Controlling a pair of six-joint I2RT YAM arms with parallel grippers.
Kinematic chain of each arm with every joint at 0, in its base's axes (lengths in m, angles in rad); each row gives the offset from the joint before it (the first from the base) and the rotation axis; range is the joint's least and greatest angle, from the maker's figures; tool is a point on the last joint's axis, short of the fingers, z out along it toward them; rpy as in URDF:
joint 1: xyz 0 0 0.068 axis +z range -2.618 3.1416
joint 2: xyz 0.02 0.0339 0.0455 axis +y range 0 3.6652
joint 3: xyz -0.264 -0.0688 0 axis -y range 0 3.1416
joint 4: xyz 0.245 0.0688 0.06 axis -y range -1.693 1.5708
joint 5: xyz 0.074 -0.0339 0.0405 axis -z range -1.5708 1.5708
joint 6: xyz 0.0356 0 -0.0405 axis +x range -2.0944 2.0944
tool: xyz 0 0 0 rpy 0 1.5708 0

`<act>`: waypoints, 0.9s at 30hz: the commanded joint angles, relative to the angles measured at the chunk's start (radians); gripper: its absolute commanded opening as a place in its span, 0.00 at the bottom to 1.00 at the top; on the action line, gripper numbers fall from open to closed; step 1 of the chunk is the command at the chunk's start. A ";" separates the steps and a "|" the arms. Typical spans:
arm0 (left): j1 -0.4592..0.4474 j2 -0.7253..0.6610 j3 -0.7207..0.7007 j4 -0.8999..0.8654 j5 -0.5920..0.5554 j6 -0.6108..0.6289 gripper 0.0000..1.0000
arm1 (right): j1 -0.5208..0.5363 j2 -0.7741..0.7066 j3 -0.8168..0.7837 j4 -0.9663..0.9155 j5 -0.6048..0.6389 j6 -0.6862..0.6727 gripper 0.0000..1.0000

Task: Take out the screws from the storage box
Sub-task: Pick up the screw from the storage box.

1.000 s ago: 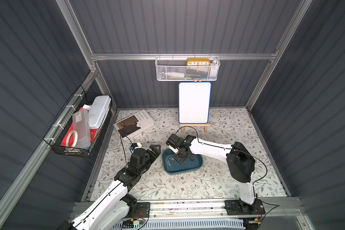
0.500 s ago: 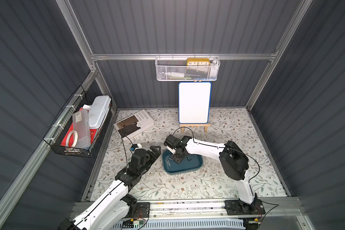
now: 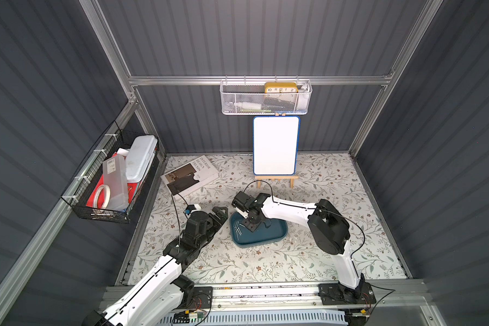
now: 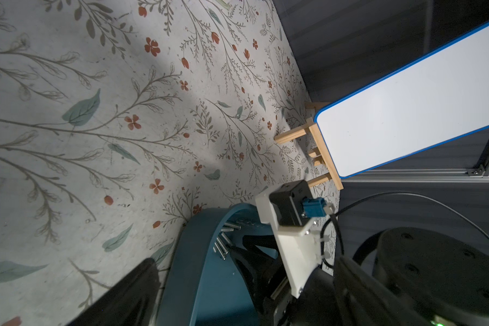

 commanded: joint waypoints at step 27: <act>-0.003 -0.001 -0.001 -0.024 0.008 -0.011 0.99 | -0.002 -0.042 -0.050 -0.010 -0.085 0.053 0.05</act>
